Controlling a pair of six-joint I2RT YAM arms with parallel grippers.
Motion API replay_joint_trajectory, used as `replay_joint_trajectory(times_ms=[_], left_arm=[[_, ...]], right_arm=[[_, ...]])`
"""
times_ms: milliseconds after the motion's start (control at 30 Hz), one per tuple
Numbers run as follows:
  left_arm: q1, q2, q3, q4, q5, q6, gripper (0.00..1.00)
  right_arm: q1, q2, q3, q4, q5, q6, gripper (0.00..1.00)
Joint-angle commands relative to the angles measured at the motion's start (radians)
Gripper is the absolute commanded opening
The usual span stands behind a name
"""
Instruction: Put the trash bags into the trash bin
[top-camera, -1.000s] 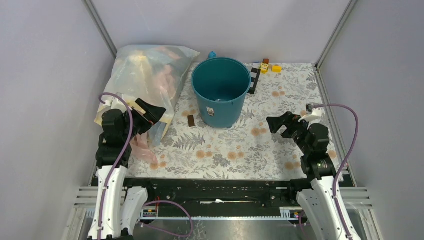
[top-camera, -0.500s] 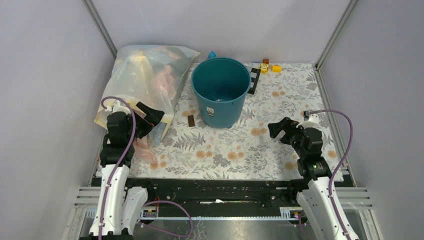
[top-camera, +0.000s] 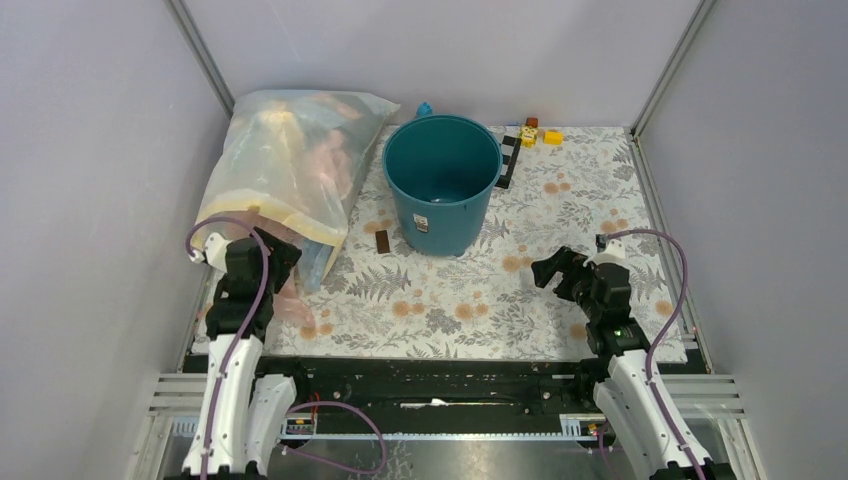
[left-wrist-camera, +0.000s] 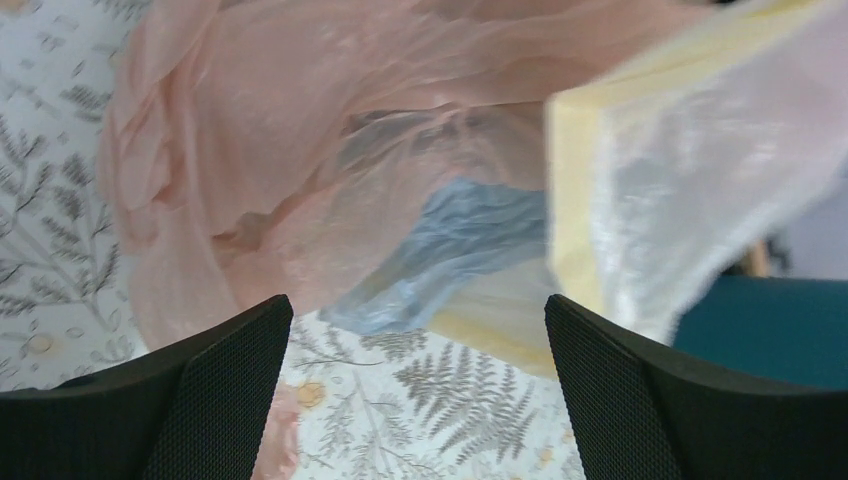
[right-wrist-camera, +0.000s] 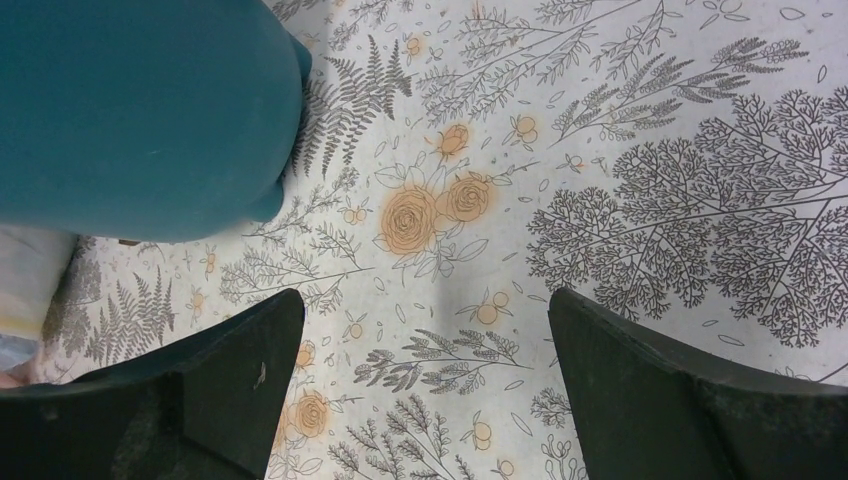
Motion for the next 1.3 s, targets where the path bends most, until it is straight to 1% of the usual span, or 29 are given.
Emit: replay_joint_trajectory(times_ms=[0, 67, 267, 400, 433, 467, 533, 567, 600, 667, 733, 800, 867, 967, 1000, 1033, 1133, 1200, 1267], left_arm=[[0.004, 0.056, -0.046, -0.013, -0.12, -0.09, 0.99], [0.003, 0.063, -0.089, 0.005, -0.156, -0.125, 0.99], [0.004, 0.081, -0.236, 0.185, -0.161, -0.166, 0.99], [0.003, 0.17, -0.276, 0.247, -0.226, -0.205, 0.99], [0.003, 0.205, -0.276, 0.261, -0.237, -0.212, 0.95], [0.003, 0.248, -0.268, 0.273, -0.242, -0.209, 0.86], [0.003, 0.295, -0.231, 0.283, -0.242, -0.169, 0.28], [0.004, 0.302, -0.189, 0.269, -0.241, -0.136, 0.03], [0.003, 0.301, -0.157, 0.232, -0.251, -0.126, 0.0], [0.001, 0.261, -0.111, 0.175, -0.257, -0.118, 0.0], [0.0, 0.177, -0.073, 0.121, -0.234, -0.128, 0.0], [0.0, 0.068, -0.051, 0.099, -0.171, -0.154, 0.0], [-0.004, -0.037, -0.033, 0.111, -0.099, -0.177, 0.0], [-0.006, -0.122, 0.033, 0.127, 0.027, -0.148, 0.0], [-0.006, -0.133, 0.057, 0.152, 0.084, -0.129, 0.0], [-0.006, -0.136, 0.075, 0.196, 0.173, -0.092, 0.0], [-0.005, -0.115, 0.122, 0.335, 0.483, -0.071, 0.0], [-0.006, -0.099, 0.132, 0.438, 0.66, -0.108, 0.0], [-0.007, -0.082, 0.14, 0.51, 0.776, -0.154, 0.0]], right_arm=[[0.006, -0.011, -0.016, 0.096, -0.006, 0.001, 1.0], [0.006, -0.018, -0.021, 0.092, -0.004, -0.002, 1.0], [0.006, -0.021, -0.03, 0.096, -0.006, 0.001, 1.0], [0.006, -0.013, -0.032, 0.097, -0.008, 0.002, 1.0], [0.006, -0.012, -0.032, 0.098, -0.009, 0.002, 1.0], [0.006, -0.012, -0.032, 0.098, -0.009, 0.003, 1.0], [0.006, -0.015, -0.033, 0.098, -0.01, 0.003, 1.0], [0.006, -0.017, -0.034, 0.098, -0.01, 0.003, 1.0], [0.006, -0.017, -0.035, 0.098, -0.01, 0.002, 1.0], [0.006, -0.017, -0.035, 0.099, -0.01, 0.002, 1.0], [0.006, -0.011, -0.035, 0.107, -0.01, 0.002, 1.0], [0.006, 0.003, -0.03, 0.112, -0.01, 0.0, 1.0], [0.006, 0.018, -0.026, 0.112, -0.016, -0.001, 1.0], [0.006, 0.027, -0.025, 0.114, -0.018, 0.0, 1.0], [0.006, 0.026, -0.025, 0.116, -0.017, 0.0, 1.0], [0.006, 0.024, -0.025, 0.115, -0.017, 0.0, 1.0], [0.006, -0.009, -0.025, 0.112, -0.022, -0.002, 1.0], [0.006, -0.04, -0.033, 0.115, -0.021, -0.002, 1.0], [0.006, -0.062, -0.039, 0.114, -0.021, -0.003, 1.0]])
